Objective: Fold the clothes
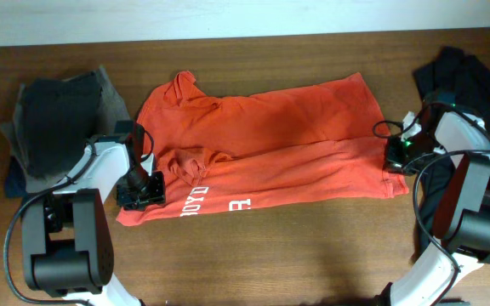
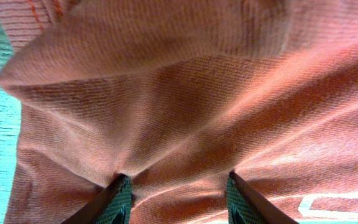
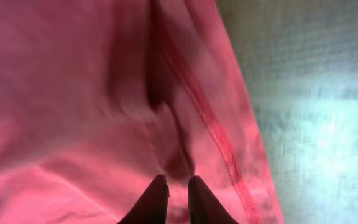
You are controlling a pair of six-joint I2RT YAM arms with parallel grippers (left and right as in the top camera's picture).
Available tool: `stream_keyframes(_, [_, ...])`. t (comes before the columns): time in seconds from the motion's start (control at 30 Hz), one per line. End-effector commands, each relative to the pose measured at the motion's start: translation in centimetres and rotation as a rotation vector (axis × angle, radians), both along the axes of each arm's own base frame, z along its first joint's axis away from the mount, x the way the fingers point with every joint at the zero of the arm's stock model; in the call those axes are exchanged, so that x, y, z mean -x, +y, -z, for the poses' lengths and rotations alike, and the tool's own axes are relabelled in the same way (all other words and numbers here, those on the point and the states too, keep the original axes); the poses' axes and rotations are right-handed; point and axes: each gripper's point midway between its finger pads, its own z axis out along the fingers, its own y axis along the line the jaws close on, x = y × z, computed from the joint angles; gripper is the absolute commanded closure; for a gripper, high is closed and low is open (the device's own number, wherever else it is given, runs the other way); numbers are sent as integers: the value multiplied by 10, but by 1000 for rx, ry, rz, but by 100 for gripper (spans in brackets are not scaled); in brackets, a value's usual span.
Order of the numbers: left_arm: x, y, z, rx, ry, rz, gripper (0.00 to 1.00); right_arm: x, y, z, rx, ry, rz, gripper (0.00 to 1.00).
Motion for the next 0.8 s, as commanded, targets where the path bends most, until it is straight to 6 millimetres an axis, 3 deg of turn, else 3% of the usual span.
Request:
stream_keyframes(0.0, [9, 11, 15, -42, 42, 0, 50, 23, -2, 11, 31, 82, -12, 83])
stream_keyframes(0.1, [10, 11, 15, -42, 43, 0, 50, 46, -6, 24, 73, 161, 14, 83])
stream_keyframes(0.2, [10, 11, 15, -42, 46, 0, 50, 51, -7, 27, 89, 177, 40, 90])
stream_keyframes(0.33, [11, 11, 15, -42, 48, 0, 50, 58, -8, 25, 97, 206, 45, 90])
stream_keyframes(0.53, [18, 11, 13, -41, 80, 0, 50, 110, -37, 12, 223, 430, 239, 94])
stream_keyframes(0.67, [29, 9, 10, -35, 125, 1, 51, 124, -45, 9, 215, 475, 289, 93])
stream_keyframes(0.77, [38, 9, 8, -31, 164, 1, 72, 129, -48, 8, 203, 487, 312, 93])
